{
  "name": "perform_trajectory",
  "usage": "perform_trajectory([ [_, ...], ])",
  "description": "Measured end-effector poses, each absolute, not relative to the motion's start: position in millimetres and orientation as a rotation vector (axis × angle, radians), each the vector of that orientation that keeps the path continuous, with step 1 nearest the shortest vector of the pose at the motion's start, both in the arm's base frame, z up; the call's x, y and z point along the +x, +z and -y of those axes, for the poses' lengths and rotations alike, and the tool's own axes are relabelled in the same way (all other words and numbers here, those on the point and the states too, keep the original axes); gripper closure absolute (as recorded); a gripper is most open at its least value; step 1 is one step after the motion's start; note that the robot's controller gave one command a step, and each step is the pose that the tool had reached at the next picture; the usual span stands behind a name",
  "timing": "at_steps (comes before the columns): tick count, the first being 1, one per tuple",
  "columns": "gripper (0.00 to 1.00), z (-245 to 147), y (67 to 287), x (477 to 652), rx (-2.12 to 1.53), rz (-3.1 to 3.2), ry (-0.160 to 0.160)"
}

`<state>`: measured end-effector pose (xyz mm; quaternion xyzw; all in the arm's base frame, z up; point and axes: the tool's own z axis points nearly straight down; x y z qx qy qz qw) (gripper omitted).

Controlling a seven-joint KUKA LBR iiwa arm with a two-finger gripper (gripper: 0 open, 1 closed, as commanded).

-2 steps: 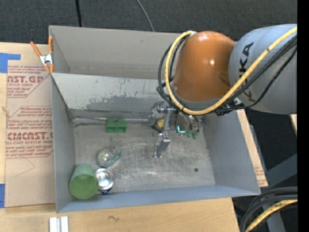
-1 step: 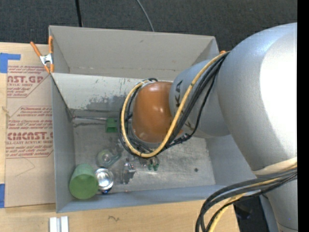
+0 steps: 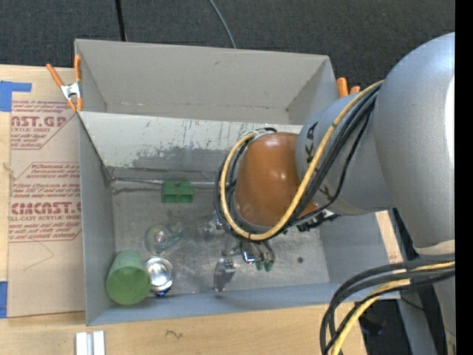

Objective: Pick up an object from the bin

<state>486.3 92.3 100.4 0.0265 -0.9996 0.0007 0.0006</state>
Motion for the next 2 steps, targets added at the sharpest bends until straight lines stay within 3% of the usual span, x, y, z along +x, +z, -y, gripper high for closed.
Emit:
perform_trajectory([
  [1,0.00,-197.6,99.8,505.6,0.297,3.129,-0.006],
  [2,0.00,-231.4,77.5,503.9,0.388,3.121,0.049],
])
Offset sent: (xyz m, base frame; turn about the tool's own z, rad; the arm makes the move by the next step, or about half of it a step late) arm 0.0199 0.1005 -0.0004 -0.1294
